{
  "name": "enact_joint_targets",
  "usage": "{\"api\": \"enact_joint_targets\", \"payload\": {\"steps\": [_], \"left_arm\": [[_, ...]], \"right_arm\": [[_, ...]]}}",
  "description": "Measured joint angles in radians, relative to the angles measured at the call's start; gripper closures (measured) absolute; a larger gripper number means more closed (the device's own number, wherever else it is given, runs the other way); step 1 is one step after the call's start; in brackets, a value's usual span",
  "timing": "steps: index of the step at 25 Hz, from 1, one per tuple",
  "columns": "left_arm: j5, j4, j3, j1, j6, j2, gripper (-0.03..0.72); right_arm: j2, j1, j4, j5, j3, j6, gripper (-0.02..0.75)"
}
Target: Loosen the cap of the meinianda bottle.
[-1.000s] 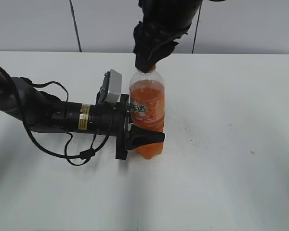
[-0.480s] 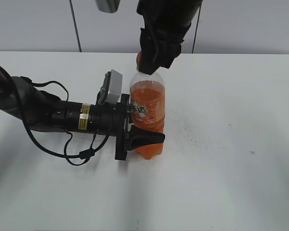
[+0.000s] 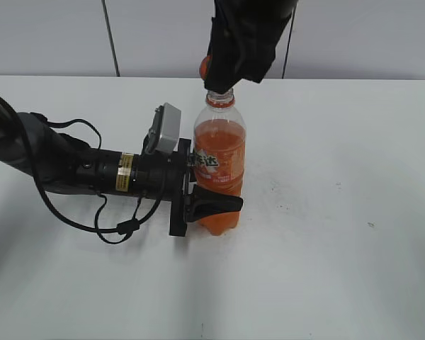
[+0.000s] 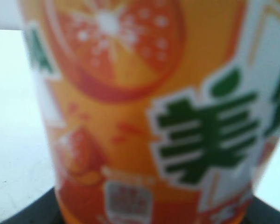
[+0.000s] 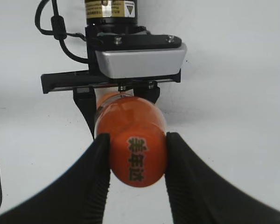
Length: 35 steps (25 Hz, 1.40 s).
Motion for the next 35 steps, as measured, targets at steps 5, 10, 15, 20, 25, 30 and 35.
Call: {"api": "enact_joint_targets", "payload": {"steps": [5, 10, 15, 20, 25, 30, 35], "left_arm": [[0.000, 0.000, 0.000, 0.000, -0.002, 0.000, 0.298], [0.001, 0.000, 0.000, 0.000, -0.002, 0.000, 0.298], [0.002, -0.001, 0.000, 0.000, -0.002, 0.000, 0.298], [0.002, -0.001, 0.000, 0.000, -0.003, 0.000, 0.298], [0.002, -0.001, 0.000, 0.000, -0.004, 0.000, 0.298], [0.001, -0.001, 0.000, 0.000, -0.005, 0.000, 0.298], [0.001, -0.001, 0.000, 0.000, -0.005, 0.000, 0.298]], "right_arm": [[-0.038, 0.000, 0.005, 0.002, 0.000, 0.101, 0.465], [-0.065, -0.015, -0.071, 0.003, 0.000, 0.395, 0.465], [-0.105, -0.131, -0.077, 0.003, 0.068, 0.562, 0.465], [-0.207, -0.341, -0.080, -0.086, 0.276, 0.659, 0.465], [-0.309, -0.558, -0.041, -0.291, 0.592, 0.684, 0.465], [-0.316, -0.707, -0.002, -0.463, 0.846, 0.692, 0.465], [-0.236, -0.781, 0.017, -0.579, 0.913, 0.691, 0.465]]}}
